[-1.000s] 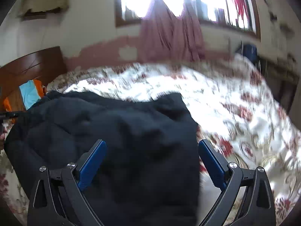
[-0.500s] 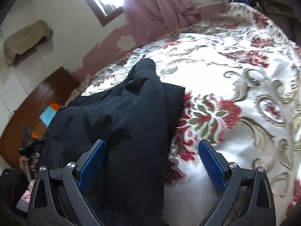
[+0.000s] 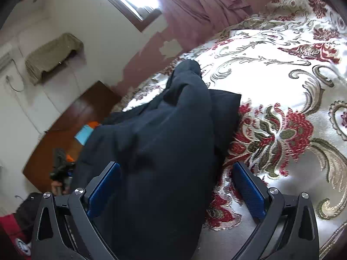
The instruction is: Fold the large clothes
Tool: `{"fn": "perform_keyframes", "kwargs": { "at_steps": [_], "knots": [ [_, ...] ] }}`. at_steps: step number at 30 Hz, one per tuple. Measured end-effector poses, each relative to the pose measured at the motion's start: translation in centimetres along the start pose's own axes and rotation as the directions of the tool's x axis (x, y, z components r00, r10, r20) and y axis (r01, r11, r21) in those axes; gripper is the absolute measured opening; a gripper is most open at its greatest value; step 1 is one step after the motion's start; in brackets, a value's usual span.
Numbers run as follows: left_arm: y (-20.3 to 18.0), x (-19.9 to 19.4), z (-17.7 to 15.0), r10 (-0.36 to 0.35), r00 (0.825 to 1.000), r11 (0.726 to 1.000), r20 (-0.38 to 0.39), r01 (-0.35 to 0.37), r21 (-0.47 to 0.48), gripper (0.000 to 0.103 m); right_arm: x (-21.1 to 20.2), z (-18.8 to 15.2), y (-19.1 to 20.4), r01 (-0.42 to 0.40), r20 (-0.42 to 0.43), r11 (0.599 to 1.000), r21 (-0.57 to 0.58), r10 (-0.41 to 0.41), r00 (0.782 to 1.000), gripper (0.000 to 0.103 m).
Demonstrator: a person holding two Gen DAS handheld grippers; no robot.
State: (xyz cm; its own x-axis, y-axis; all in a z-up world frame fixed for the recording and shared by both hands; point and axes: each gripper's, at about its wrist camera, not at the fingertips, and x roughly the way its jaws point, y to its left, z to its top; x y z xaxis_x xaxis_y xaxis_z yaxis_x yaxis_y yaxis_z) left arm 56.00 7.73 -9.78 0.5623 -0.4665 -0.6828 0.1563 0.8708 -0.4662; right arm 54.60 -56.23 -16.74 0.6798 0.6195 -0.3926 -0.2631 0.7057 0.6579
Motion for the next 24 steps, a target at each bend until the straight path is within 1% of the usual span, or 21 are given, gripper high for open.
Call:
{"fn": "perform_keyframes", "kwargs": {
  "at_steps": [3,6,7,8,9,10,11,12,13,14,15,16,17,18,19,21,22,24],
  "knots": [
    [-1.0,0.5,0.1,-0.041,0.998,0.999,-0.038,0.042,0.010,0.102,0.3,-0.1,0.2,-0.017,-0.005,1.000,-0.011,0.017,1.000,0.102],
    [-1.6,1.1,0.3,-0.004,0.997,1.000,-0.071,0.006,0.019,0.102,0.6,-0.2,0.6,0.014,-0.012,1.000,-0.024,-0.015,1.000,0.097],
    [-1.6,1.1,0.4,0.002,0.997,1.000,-0.078,-0.001,0.016,0.101,0.7,-0.3,0.8,0.045,-0.012,0.999,-0.029,-0.046,0.999,0.091],
    [-1.6,1.1,0.4,0.008,0.997,1.000,-0.083,-0.007,0.010,0.100,0.8,-0.3,0.9,0.062,-0.010,0.998,-0.031,-0.063,0.998,0.083],
    [-1.7,1.2,0.5,0.018,0.996,1.000,-0.090,-0.017,0.002,0.097,0.9,-0.3,1.1,0.074,-0.007,0.997,-0.031,-0.074,0.997,0.078],
    [-1.9,1.2,0.6,0.035,0.995,0.999,-0.096,-0.036,-0.005,0.096,0.9,-0.3,1.2,0.080,-0.002,0.996,-0.030,-0.080,0.997,0.068],
    [-1.9,1.2,0.6,0.044,0.994,0.999,-0.097,-0.045,-0.011,0.092,1.0,-0.4,1.3,0.080,0.001,0.996,-0.026,-0.080,0.997,0.059],
    [-2.0,1.1,0.6,0.059,0.994,0.998,-0.096,-0.062,-0.025,0.088,1.0,-0.4,1.3,0.076,0.001,0.997,-0.020,-0.076,0.997,0.056],
    [-2.1,1.1,0.6,0.069,0.993,0.997,-0.096,-0.072,-0.034,0.085,0.9,-0.4,1.3,0.071,0.000,0.997,-0.017,-0.071,0.998,0.050],
    [-2.3,1.0,0.6,0.076,0.992,0.996,-0.096,-0.081,-0.046,0.078,0.9,-0.4,1.4,0.062,-0.002,0.998,-0.011,-0.062,0.998,0.045],
    [-2.5,0.9,0.6,0.082,0.992,0.995,-0.095,-0.088,-0.053,0.073,0.9,-0.5,1.3,0.056,0.000,0.998,-0.005,-0.056,0.998,0.043],
    [-2.6,0.8,0.6,0.089,0.991,0.994,-0.096,-0.095,-0.057,0.070,0.8,-0.5,1.4,0.053,0.001,0.999,-0.002,-0.053,0.999,0.040],
    [-2.9,0.6,0.6,0.098,0.990,0.993,-0.096,-0.104,-0.061,0.064,0.8,-0.5,1.5,0.053,0.004,0.999,0.000,-0.053,0.999,0.038],
    [-3.0,0.5,0.5,0.102,0.990,0.992,-0.095,-0.108,-0.063,0.057,0.7,-0.5,1.6,0.056,0.009,0.998,-0.001,-0.056,0.998,0.037],
    [-3.4,0.2,0.5,0.109,0.990,0.991,-0.091,-0.115,-0.068,0.053,0.7,-0.6,1.6,0.058,0.012,0.998,-0.001,-0.058,0.998,0.036],
    [-4.3,-0.5,0.3,0.136,0.988,0.987,-0.076,-0.142,-0.078,0.041,0.4,-0.8,1.7,0.069,0.020,0.998,0.003,-0.069,0.997,0.034],
    [-4.8,-0.9,0.3,0.151,0.986,0.984,-0.070,-0.157,-0.081,0.038,0.3,-0.9,1.9,0.075,0.024,0.997,0.006,-0.075,0.997,0.033],
    [-5.9,-1.6,0.1,0.181,0.982,0.979,-0.056,-0.185,-0.081,0.028,0.1,-1.1,2.0,0.079,0.033,0.997,0.012,-0.080,0.996,0.031]
  ]
}}
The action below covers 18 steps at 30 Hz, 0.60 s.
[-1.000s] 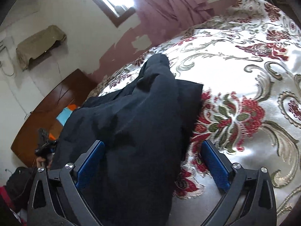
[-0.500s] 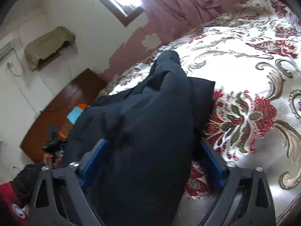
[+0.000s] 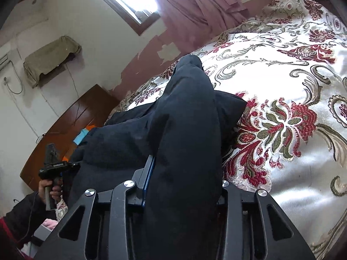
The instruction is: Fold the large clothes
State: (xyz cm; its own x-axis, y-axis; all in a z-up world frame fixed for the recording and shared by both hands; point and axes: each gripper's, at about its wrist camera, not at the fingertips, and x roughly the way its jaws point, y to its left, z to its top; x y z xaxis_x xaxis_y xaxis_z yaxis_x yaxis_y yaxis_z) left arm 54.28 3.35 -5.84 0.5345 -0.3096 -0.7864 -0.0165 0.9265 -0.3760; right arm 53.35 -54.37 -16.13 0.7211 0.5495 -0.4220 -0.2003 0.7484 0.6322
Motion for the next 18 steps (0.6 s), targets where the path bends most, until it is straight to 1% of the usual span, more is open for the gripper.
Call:
{"fn": "perform_keyframes", "kwargs": {
  "at_steps": [2,4,6,8,10,13,18],
  "knots": [
    [-0.9,-0.7,-0.1,0.030,0.999,0.999,0.011,-0.030,0.012,0.024,-0.5,-0.1,0.3,0.003,0.012,1.000,0.005,-0.003,1.000,0.027],
    [-2.4,-1.7,-0.4,0.077,0.997,0.996,0.029,-0.078,0.036,0.021,-1.2,-0.2,0.7,0.000,0.028,1.000,-0.001,0.000,1.000,0.023],
    [-3.6,-2.5,-0.7,0.102,0.993,0.993,0.052,-0.104,0.048,0.018,-2.1,-0.2,1.8,0.007,0.050,1.000,-0.031,-0.005,0.999,0.019],
    [-4.4,-3.5,-1.0,0.107,0.991,0.992,0.078,-0.112,0.057,0.017,-3.1,-0.1,2.7,-0.005,0.068,0.999,-0.037,0.008,0.998,0.015],
    [-5.3,-5.0,-1.4,0.103,0.989,0.992,0.110,-0.110,0.064,0.016,-4.0,0.0,4.0,-0.008,0.081,0.998,-0.061,0.012,0.997,0.015],
    [-6.1,-7.1,-1.9,0.100,0.986,0.990,0.134,-0.112,0.087,0.015,-5.2,0.2,6.3,-0.003,0.084,0.994,-0.106,0.012,0.996,0.014],
    [-5.6,-11.1,-3.7,0.107,0.981,0.988,0.161,-0.123,0.095,0.015,-7.1,-0.2,10.4,-0.020,0.089,0.985,-0.172,0.036,0.995,0.014]
  ]
}}
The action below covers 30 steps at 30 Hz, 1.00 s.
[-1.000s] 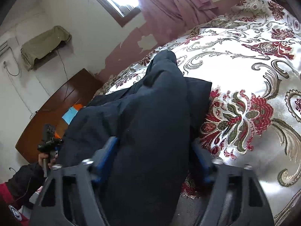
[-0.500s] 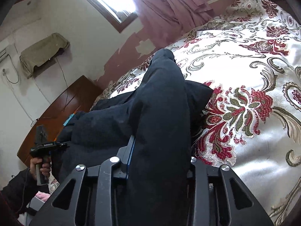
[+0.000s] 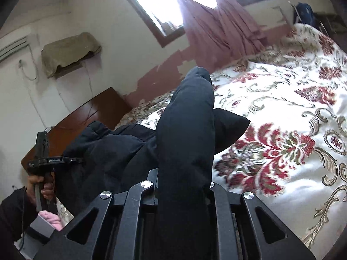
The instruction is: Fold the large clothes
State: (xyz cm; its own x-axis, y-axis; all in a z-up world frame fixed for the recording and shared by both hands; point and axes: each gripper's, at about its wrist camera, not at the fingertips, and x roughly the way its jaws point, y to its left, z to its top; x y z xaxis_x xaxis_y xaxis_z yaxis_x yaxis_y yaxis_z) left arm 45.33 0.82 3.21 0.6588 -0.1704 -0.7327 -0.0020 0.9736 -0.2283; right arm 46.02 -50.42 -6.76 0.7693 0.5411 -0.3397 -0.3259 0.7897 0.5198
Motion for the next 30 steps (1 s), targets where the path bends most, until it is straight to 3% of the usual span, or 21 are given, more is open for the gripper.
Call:
{"fn": "perform_keyframes", "kwargs": {
  "at_steps": [7,15,18,22,24,26,30],
  "knots": [
    [3.2,-3.4,-2.4,-0.022,1.000,0.999,0.019,0.023,-0.034,0.015,-2.5,-1.2,3.7,-0.010,0.001,0.998,-0.058,0.010,1.000,0.014],
    [5.3,0.9,-5.8,-0.020,1.000,0.999,0.020,0.021,-0.039,0.016,-2.1,-3.0,3.2,0.104,-0.023,0.991,-0.078,-0.107,0.994,0.014],
    [7.0,2.0,-6.3,-0.032,0.999,0.996,0.024,0.034,-0.085,0.019,-1.3,-3.4,1.6,0.146,-0.052,0.988,-0.046,-0.149,0.987,0.017],
    [8.2,2.5,-6.9,-0.036,0.999,0.993,0.023,0.038,-0.109,0.035,-0.4,-4.0,0.3,0.189,-0.097,0.982,-0.013,-0.189,0.977,0.028],
    [8.5,2.7,-7.1,-0.004,1.000,0.994,0.007,0.005,-0.111,0.058,-0.3,-4.0,-0.2,0.197,-0.118,0.980,0.005,-0.195,0.974,0.035],
    [8.8,3.0,-7.3,0.031,0.999,0.993,-0.016,-0.033,-0.115,0.077,0.1,-4.0,-0.4,0.211,-0.135,0.977,0.014,-0.207,0.969,0.053],
    [9.3,2.4,-8.1,0.068,0.998,0.990,-0.011,-0.069,-0.126,0.084,-0.5,-4.3,0.7,0.280,-0.115,0.959,-0.036,-0.283,0.952,0.078]
  ]
}}
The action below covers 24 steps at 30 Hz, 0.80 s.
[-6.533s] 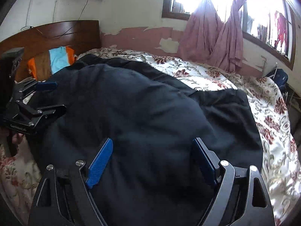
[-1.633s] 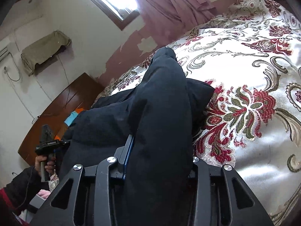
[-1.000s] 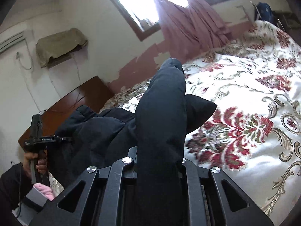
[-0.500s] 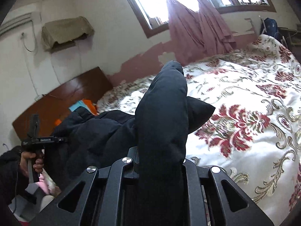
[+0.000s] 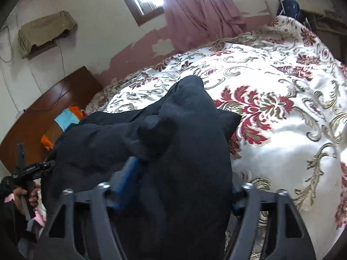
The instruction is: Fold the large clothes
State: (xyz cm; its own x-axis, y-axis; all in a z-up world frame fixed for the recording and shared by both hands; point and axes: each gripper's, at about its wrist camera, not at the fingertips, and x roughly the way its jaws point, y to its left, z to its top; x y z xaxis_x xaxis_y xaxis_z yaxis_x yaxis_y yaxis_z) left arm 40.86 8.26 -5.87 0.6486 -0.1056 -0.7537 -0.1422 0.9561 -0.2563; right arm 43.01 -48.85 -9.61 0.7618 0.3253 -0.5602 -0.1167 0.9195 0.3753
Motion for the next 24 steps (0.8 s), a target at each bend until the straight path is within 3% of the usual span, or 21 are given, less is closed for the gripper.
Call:
{"fn": "perform_keyframes", "kwargs": {
  "at_steps": [2,5,10,24],
  "knots": [
    [0.1,-0.8,-0.4,0.024,0.999,1.000,0.036,-0.024,0.000,0.085,-0.7,0.0,0.8,0.057,0.026,0.998,-0.038,-0.056,0.998,0.086],
    [-0.3,-2.5,-1.3,0.066,0.992,0.997,0.108,-0.069,0.025,0.088,-2.5,0.1,2.0,0.154,0.078,0.984,-0.085,-0.147,0.986,0.089],
    [-2.1,-5.7,-2.5,0.077,0.972,0.993,0.222,-0.096,0.074,0.093,-5.4,-0.3,4.3,0.206,0.139,0.970,-0.130,-0.188,0.972,0.092],
    [-7.9,-12.8,-6.2,-0.072,0.935,0.977,0.348,-0.005,0.213,0.102,-12.2,-1.7,9.4,0.169,0.248,0.974,-0.154,-0.127,0.960,0.101]
  ]
}}
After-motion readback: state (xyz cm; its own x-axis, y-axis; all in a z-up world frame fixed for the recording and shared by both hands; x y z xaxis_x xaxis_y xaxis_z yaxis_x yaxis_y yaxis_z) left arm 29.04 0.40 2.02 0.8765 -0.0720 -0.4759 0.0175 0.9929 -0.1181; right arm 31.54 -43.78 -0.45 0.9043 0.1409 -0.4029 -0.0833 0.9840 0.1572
